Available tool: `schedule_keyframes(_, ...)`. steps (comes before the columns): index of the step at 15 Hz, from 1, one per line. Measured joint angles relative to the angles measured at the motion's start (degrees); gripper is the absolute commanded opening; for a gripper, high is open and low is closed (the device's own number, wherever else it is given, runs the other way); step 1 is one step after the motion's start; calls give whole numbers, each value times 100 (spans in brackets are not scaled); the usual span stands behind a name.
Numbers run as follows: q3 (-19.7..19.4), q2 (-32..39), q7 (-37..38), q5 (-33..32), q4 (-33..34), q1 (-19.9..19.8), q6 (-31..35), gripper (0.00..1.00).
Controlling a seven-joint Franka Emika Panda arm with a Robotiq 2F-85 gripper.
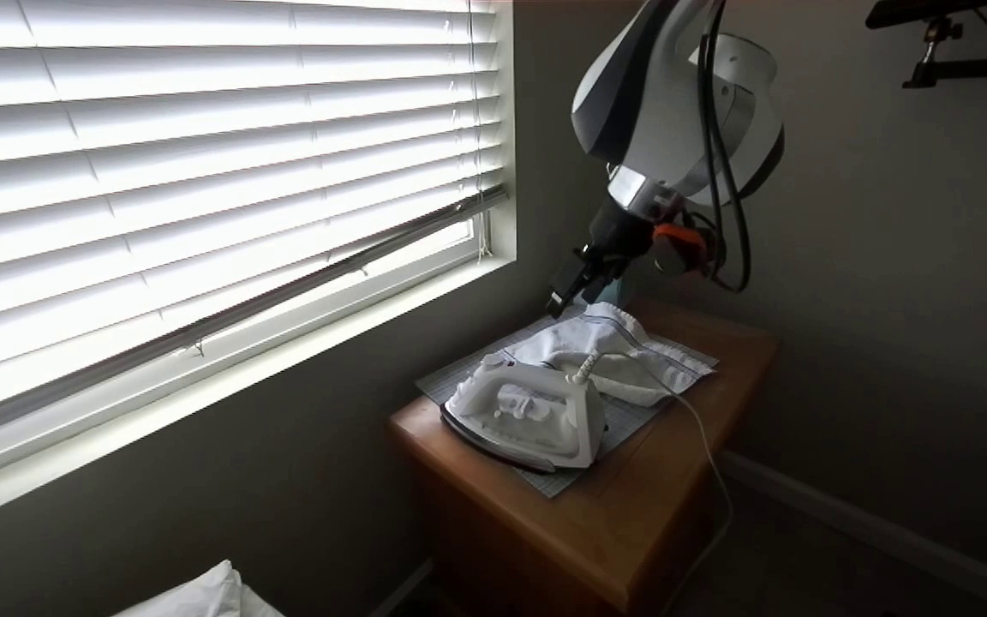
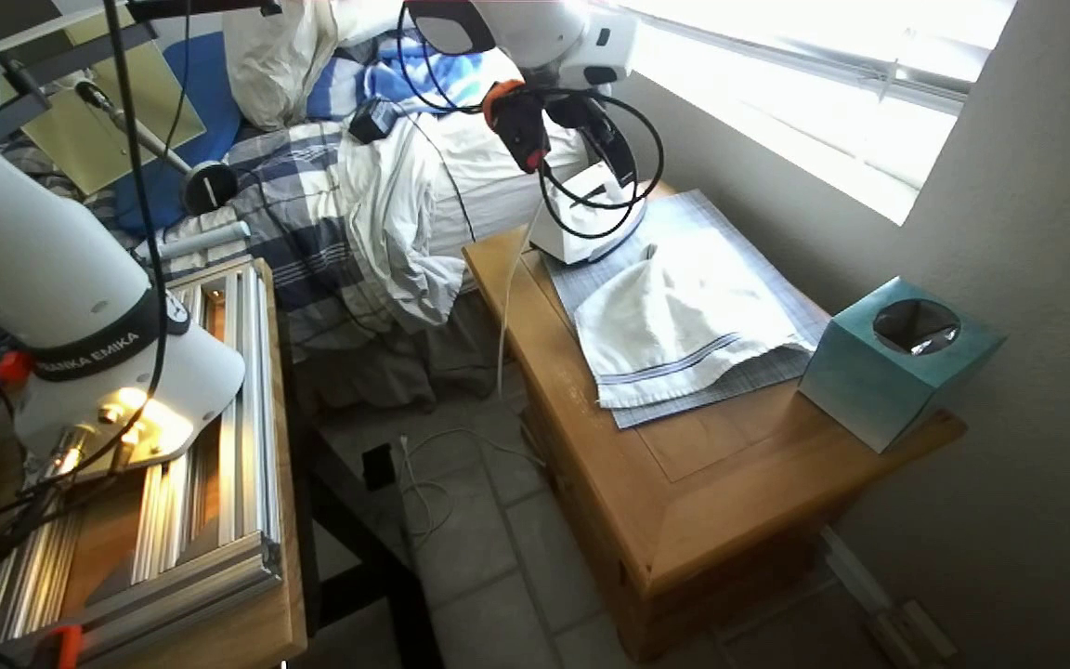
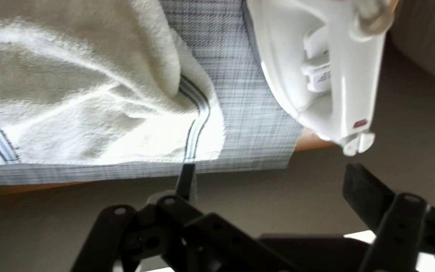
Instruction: Stretch out the towel
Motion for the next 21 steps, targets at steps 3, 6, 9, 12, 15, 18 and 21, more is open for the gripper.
schedule_keyframes(3,-293,8,229,-785,-260,581,-257,100)
schedule_keyframes(6,-473,10,350,-1068,-334,956,-257,100)
schedule_keyframes(9,-533,10,350,-1119,-339,966,-257,100)
schedule_keyframes(12,-548,10,349,-1125,-340,966,-257,100)
schedule_keyframes(15,-575,13,350,-1167,-339,1011,-261,100)
schedule_keyframes(18,-841,41,635,-1745,-352,1283,-375,100)
schedule_keyframes(21,-1460,60,1154,-2441,-361,1830,-683,100)
